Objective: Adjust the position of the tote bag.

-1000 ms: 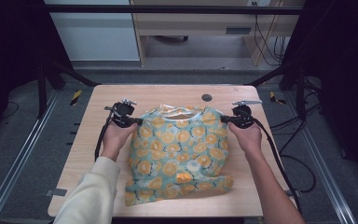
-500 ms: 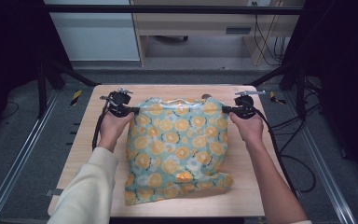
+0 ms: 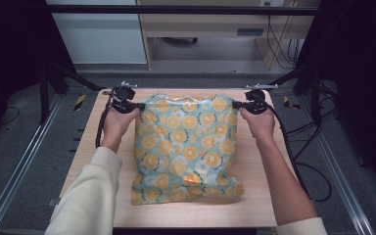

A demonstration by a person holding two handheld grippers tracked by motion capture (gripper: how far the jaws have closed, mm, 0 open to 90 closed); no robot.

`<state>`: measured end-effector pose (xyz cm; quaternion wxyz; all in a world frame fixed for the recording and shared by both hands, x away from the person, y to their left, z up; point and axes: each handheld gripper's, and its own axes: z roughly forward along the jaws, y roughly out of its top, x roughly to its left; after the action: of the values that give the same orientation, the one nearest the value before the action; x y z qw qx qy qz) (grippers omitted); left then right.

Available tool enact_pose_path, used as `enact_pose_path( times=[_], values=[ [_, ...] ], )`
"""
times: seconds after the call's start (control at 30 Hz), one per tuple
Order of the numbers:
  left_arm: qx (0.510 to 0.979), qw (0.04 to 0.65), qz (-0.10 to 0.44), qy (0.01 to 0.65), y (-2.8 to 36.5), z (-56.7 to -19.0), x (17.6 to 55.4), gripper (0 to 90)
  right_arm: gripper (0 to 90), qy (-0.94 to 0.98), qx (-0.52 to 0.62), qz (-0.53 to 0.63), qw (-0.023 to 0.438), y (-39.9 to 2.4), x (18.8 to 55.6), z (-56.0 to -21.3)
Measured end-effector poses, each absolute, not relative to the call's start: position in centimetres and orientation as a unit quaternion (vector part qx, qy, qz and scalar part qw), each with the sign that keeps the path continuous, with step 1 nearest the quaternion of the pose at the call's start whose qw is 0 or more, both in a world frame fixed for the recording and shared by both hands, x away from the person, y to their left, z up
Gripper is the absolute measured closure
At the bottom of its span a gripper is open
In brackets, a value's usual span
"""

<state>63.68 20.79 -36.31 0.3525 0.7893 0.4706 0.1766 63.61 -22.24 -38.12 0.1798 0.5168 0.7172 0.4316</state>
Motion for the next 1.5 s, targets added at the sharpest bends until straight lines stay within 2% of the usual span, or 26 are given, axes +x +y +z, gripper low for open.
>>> enact_pose_path(
  times=[0.37, 0.73, 1.07, 1.5],
  values=[
    [0.79, 0.354, 0.185, 0.464, 20.6, -35.4, 63.4, 90.0, 89.4, 0.717, 0.508, 0.436, 0.191, -21.6, 63.7, -36.8],
    [0.794, 0.377, 0.174, 0.444, 20.4, -35.6, 60.2, 90.0, 89.4, 0.72, 0.496, 0.446, 0.191, -22.5, 60.9, -37.9],
    [0.801, 0.37, 0.169, 0.439, 20.1, -36.4, 59.6, 90.0, 89.3, 0.721, 0.496, 0.447, 0.186, -23.3, 59.8, -39.1],
    [0.807, 0.392, 0.178, 0.404, 19.7, -36.3, 56.6, 89.9, 89.3, 0.717, 0.469, 0.48, 0.187, -24.1, 56.8, -38.8]
  ],
)
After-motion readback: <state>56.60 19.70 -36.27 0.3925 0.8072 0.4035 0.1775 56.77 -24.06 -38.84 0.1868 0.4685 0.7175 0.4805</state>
